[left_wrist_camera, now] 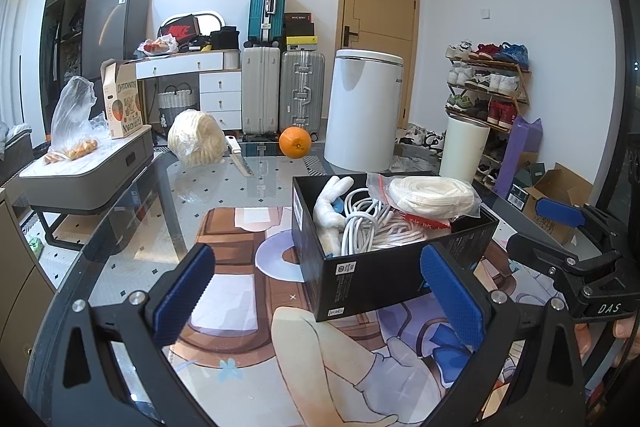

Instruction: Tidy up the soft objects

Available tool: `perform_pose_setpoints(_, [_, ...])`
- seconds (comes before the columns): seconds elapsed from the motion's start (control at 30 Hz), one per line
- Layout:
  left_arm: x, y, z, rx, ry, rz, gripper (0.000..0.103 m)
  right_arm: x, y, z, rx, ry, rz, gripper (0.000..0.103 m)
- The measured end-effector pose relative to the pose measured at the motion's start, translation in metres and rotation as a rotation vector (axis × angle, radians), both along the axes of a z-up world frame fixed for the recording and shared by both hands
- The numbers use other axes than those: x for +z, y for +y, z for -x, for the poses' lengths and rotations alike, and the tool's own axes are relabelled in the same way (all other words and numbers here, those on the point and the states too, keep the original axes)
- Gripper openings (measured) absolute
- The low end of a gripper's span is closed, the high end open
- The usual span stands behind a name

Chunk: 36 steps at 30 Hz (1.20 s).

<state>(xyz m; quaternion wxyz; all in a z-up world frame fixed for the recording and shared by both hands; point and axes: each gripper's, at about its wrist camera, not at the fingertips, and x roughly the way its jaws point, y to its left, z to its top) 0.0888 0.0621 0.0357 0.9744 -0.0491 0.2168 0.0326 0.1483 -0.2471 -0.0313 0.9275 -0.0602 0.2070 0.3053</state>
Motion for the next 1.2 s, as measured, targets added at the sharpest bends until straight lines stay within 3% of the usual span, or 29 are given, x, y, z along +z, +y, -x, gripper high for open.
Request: perform_pose_setpoints(1.2, [0.0034, -0.0016, 0.0014, 0.004, -0.008, -0.005, 0.103, 0.0000, -0.0007, -0.0002, 0.000, 0.002, -0.002, 0.102])
